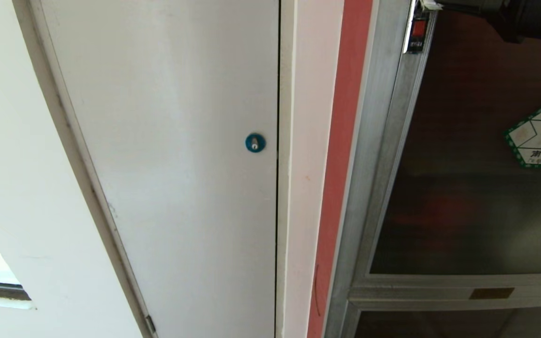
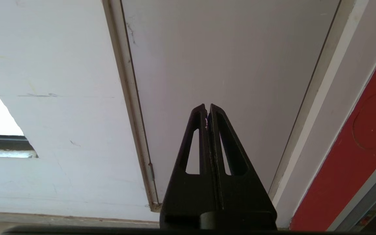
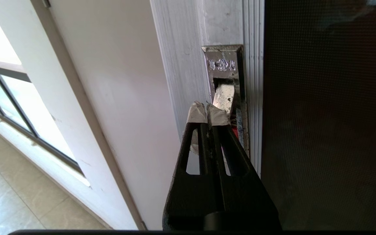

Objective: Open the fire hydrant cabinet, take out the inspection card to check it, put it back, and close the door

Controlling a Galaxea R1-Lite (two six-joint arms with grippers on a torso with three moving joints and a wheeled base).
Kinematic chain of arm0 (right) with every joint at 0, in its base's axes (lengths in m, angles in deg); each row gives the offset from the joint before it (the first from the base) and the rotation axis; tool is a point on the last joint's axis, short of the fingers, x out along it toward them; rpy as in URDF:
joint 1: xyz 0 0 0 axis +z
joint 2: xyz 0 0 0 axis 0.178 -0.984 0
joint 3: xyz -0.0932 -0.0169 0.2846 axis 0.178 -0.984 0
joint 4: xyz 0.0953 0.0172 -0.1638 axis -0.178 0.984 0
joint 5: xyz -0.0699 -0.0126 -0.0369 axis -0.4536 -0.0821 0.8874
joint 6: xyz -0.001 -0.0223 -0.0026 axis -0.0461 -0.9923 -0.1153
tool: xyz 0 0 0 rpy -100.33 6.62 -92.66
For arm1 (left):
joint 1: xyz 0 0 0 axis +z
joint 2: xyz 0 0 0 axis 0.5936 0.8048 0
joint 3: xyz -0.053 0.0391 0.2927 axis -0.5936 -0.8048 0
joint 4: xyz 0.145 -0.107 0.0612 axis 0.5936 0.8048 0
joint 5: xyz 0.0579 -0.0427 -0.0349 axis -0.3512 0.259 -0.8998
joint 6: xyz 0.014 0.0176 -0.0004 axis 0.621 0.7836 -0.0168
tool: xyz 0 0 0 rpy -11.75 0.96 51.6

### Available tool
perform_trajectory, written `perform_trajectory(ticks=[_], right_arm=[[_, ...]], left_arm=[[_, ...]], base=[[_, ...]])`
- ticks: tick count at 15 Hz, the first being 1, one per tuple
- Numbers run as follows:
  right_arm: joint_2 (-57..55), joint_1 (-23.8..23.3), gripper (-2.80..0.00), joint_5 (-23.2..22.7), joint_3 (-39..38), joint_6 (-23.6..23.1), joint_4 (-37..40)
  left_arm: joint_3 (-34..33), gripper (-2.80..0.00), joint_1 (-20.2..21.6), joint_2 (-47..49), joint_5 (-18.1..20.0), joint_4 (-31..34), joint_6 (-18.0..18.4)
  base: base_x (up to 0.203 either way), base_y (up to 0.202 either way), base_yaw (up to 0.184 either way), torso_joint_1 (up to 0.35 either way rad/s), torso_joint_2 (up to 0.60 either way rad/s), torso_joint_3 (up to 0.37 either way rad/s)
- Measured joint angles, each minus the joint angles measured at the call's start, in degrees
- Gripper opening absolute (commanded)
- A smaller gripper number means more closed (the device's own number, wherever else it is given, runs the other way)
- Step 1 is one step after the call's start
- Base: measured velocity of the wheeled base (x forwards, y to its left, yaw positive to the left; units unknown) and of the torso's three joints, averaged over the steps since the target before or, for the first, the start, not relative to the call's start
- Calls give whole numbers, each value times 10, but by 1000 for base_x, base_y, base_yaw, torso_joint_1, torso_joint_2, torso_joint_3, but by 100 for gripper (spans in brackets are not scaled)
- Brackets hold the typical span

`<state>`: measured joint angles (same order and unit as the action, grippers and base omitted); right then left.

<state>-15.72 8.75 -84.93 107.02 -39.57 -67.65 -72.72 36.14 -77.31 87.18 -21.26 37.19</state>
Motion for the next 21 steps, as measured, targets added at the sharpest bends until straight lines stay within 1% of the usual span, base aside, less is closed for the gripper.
perform_trajectory(ticks=[8, 17, 21], right_arm=[[-12, -6, -280, 1, -15, 1, 0], [-35, -27, -280, -2, -5, 0, -1], [-32, -30, -280, -2, -4, 1, 0]], left_arm=[[0, -280, 0, 0, 0, 0, 0], [0, -280, 0, 0, 0, 0, 0], [0, -280, 0, 0, 0, 0, 0]], base=[[0, 0, 0, 0, 0, 0], [0, 0, 0, 0, 0, 0], [0, 0, 0, 0, 0, 0]])
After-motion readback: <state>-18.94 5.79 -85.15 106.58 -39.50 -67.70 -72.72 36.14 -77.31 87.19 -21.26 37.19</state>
